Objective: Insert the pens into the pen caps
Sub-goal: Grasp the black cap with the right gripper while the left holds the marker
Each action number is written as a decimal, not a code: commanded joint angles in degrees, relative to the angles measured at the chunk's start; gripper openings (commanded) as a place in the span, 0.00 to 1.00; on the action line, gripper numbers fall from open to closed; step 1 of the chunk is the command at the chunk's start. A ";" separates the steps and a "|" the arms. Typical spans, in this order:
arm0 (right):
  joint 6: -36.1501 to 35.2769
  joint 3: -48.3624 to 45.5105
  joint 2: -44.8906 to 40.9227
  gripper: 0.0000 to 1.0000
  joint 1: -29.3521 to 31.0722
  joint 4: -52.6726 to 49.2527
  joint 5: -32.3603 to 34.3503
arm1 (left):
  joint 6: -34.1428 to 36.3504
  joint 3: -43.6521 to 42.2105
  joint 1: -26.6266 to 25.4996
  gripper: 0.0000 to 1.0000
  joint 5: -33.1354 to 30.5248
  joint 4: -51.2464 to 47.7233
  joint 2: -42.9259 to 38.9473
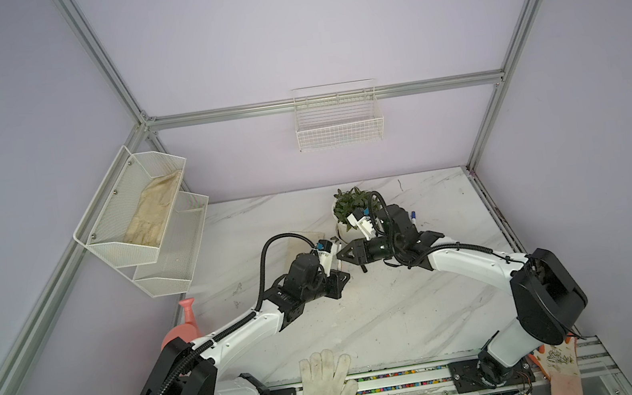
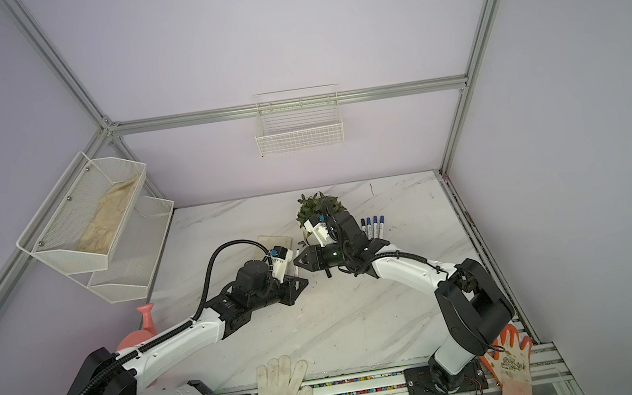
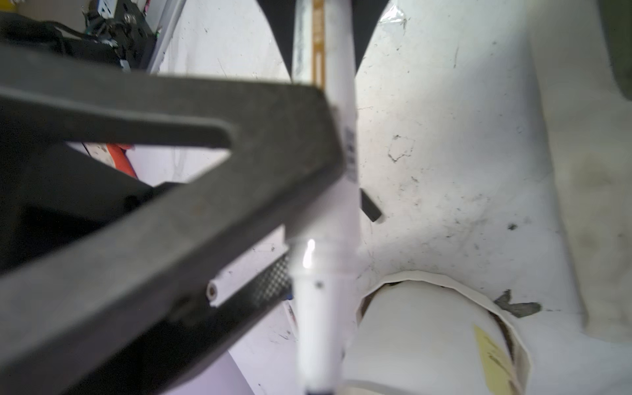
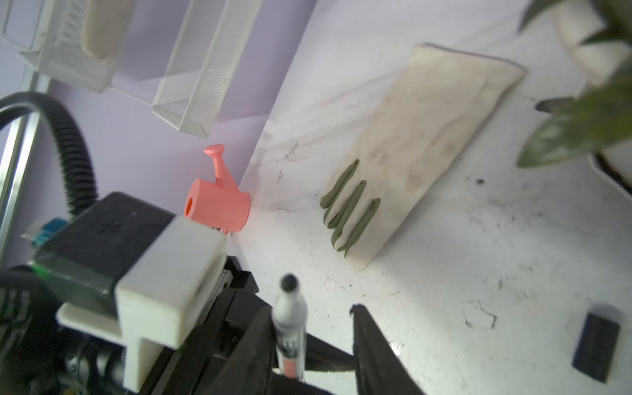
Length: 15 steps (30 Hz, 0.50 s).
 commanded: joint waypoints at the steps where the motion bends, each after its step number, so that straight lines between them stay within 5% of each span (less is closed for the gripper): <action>1: -2.43 2.65 3.93 0.47 -0.85 -11.51 18.44 | -2.84 -0.02 0.95 0.00 -8.33 -2.15 -2.51; 7: -4.08 8.70 13.16 0.47 -0.59 -19.54 30.63 | -3.92 -2.59 0.96 0.00 -8.74 -1.89 -3.57; 15: -6.03 11.03 19.67 0.45 0.49 -19.47 31.94 | -2.95 -3.21 0.95 0.00 -7.90 -1.82 -3.38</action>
